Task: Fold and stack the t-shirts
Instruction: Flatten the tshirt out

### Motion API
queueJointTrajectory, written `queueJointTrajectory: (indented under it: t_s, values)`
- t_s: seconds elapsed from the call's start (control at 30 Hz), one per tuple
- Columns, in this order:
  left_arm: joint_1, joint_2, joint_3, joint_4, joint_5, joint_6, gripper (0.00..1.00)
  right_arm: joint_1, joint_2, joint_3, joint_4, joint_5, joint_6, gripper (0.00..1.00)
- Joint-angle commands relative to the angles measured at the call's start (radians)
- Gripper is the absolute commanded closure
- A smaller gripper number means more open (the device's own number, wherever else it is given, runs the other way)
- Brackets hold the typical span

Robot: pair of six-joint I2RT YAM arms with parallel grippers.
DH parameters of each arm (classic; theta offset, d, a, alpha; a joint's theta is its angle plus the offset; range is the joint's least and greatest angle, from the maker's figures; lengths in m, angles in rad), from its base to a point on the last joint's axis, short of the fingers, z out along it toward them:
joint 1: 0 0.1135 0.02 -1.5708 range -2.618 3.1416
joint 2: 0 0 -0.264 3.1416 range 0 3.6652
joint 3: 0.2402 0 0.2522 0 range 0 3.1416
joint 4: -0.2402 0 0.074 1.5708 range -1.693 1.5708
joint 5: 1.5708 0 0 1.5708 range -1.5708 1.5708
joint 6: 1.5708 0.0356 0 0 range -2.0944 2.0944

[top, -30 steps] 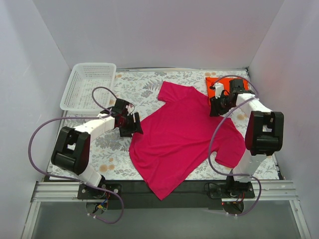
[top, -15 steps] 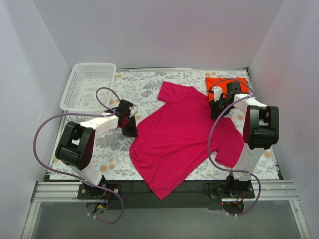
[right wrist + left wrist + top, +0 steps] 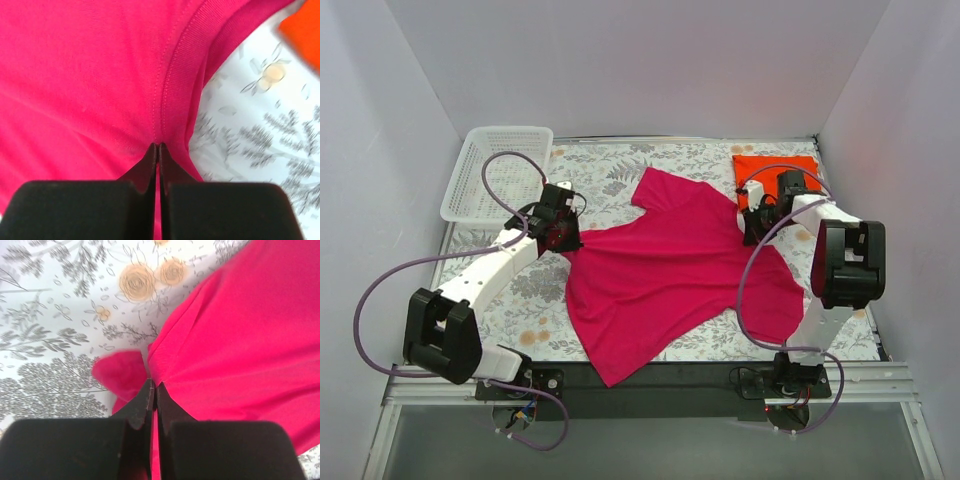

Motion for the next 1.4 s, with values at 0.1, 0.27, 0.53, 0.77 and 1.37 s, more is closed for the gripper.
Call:
queueJointTrajectory:
  t_s: [0.1, 0.27, 0.53, 0.77, 1.37]
  values:
    - [-0.001, 0.014, 0.006, -0.072, -0.100, 0.047, 1.00, -0.007, -0.198, -0.118, -0.088, 0.075, -0.102, 0.99]
    - [-0.001, 0.073, 0.008, -0.071, 0.012, 0.057, 1.00, -0.042, -0.284, -0.256, -0.118, 0.220, -0.199, 0.99]
    - [-0.053, 0.143, 0.008, -0.052, 0.235, 0.098, 0.98, -0.091, -0.375, -0.339, -0.207, 0.257, -0.328, 0.89]
    - [-0.119, 0.098, -0.030, -0.103, 0.292, 0.121, 0.66, -0.096, -0.412, -0.192, -0.221, 0.048, -0.282, 0.49]
    - [-0.090, 0.142, -0.012, 0.018, -0.115, -0.019, 0.36, -0.096, -0.263, -0.057, -0.210, -0.273, -0.150, 0.48]
